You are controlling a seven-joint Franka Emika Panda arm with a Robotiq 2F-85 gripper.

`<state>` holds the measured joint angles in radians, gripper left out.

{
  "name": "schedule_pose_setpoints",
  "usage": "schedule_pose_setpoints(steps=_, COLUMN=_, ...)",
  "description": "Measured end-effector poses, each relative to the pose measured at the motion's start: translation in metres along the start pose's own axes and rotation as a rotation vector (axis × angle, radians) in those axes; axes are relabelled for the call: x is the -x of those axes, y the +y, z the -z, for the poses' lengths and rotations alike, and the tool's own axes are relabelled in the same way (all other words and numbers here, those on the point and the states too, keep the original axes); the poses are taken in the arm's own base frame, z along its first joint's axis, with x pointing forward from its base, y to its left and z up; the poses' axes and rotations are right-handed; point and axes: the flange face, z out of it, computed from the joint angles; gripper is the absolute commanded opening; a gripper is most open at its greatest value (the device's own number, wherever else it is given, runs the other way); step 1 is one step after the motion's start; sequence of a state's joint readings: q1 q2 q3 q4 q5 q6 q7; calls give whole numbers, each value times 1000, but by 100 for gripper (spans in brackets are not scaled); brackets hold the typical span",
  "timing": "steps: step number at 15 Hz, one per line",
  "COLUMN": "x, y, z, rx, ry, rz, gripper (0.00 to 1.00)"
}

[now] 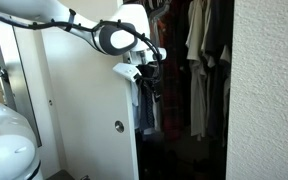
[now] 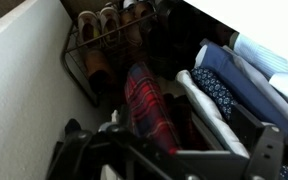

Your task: Open the closet door

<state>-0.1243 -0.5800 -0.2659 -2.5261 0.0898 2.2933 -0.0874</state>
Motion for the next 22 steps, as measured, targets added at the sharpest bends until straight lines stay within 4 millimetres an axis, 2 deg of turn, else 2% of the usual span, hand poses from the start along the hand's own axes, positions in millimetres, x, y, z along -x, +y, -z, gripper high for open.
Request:
schedule_pose_setpoints(steps=5, x=-16, y=-13, z=-16, rx=-137, ry=-13, rz=41, gripper=100)
schedule_pose_setpoints(steps=10, x=-12, y=-28, z=-28, rx=-360, ry=-171, rz=20, gripper=100)
schedule_pose_setpoints(steps=14, x=-13, y=-38, z=-35, rx=-424, ry=-275, rz=6, gripper=100)
schedule_pose_setpoints(steps=18, x=-11, y=-62, z=-37, rx=-414, ry=-308, rz=50, gripper=100)
schedule_pose_setpoints(steps=22, x=-5, y=-99, z=-39, rx=-394, ry=-331, rz=117, gripper=100)
